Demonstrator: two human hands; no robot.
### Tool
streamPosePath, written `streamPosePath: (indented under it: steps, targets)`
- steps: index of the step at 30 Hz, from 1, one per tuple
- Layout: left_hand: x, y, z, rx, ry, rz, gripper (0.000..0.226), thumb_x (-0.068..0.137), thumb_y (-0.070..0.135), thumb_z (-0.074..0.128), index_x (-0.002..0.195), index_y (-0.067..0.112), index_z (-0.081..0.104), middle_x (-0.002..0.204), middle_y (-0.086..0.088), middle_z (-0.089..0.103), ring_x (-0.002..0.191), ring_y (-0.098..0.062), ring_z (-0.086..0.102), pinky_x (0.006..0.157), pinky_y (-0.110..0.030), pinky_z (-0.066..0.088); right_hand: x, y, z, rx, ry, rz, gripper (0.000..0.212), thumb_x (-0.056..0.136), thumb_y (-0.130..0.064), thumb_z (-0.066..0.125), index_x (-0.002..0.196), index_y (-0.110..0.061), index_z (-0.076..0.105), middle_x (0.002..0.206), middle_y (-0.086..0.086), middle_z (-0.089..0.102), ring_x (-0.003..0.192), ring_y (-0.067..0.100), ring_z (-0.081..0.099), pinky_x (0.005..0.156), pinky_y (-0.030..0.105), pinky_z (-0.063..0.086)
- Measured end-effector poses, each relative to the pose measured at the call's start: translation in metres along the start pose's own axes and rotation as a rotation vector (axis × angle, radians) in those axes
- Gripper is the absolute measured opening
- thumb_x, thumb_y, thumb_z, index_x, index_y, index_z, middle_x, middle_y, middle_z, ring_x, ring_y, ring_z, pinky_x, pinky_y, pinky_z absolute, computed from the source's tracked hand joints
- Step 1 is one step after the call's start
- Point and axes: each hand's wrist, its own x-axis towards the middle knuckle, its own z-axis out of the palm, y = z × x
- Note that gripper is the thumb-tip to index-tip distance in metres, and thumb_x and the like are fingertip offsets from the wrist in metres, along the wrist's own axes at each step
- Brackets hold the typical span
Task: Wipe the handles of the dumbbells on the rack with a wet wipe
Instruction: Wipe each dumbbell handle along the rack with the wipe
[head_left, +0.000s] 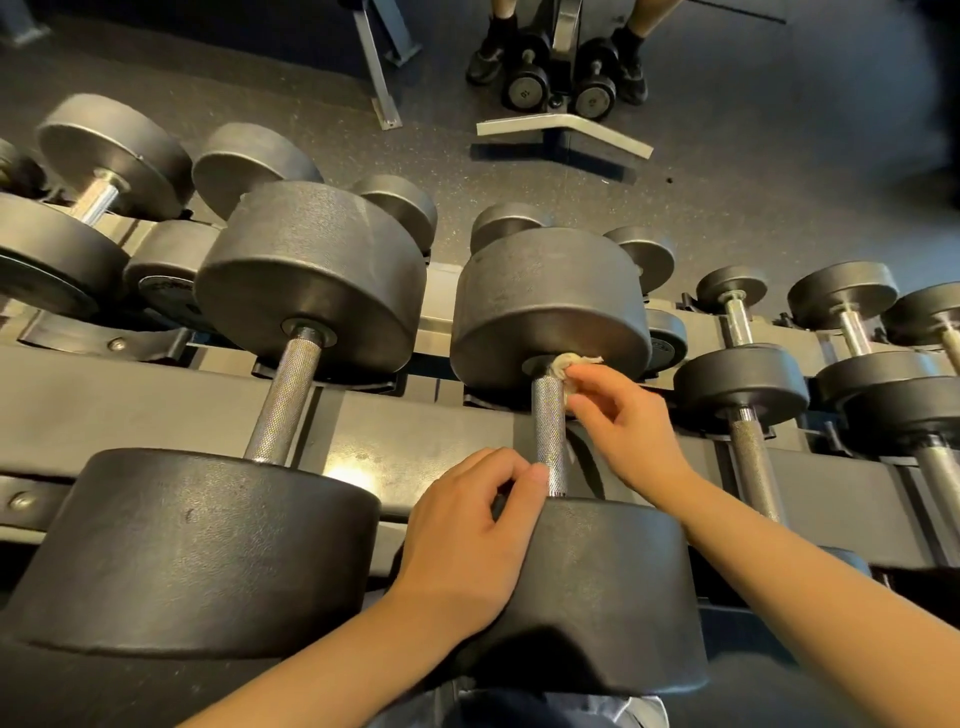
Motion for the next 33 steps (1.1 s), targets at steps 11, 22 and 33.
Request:
streamPosePath:
  steps: [11, 22, 33]
  targets:
    - [-0.001, 0.003, -0.001, -0.001, 0.017, -0.026, 0.040, 0.079, 0.062, 0.035, 0.070, 0.029, 0.056, 0.076, 0.010, 0.058, 0.076, -0.011, 0.055, 0.069, -0.032, 0.045, 0.002, -0.003, 0.004, 0.464, 0.018, 0.210, 0.016, 0.093, -0.004, 0.056, 0.092, -0.017, 0.065, 0.091, 0.002, 0.068, 0.079, 0.005, 0.066, 0.074, 0.020, 0.053]
    - [-0.003, 0.003, -0.006, -0.192, 0.155, -0.132, 0.019, 0.094, 0.018, 0.051, 0.078, 0.021, 0.062, 0.081, 0.013, 0.063, 0.081, -0.001, 0.058, 0.070, -0.009, 0.042, 0.029, -0.064, 0.009, -1.123, -0.401, -0.753, 0.024, 0.086, -0.009, 0.064, 0.110, -0.010, 0.062, 0.109, 0.010, 0.054, 0.084, 0.024, 0.053, 0.056, 0.028, 0.041]
    - [0.016, 0.006, -0.005, -0.346, 0.138, -0.229, 0.020, 0.096, 0.014, 0.050, 0.086, 0.027, 0.061, 0.081, 0.015, 0.065, 0.079, 0.000, 0.059, 0.070, -0.008, 0.044, 0.026, -0.059, -0.031, -0.330, -0.958, -0.316, 0.006, 0.088, -0.018, 0.065, 0.090, -0.022, 0.070, 0.092, -0.015, 0.058, 0.084, 0.002, 0.055, 0.075, 0.014, 0.044]
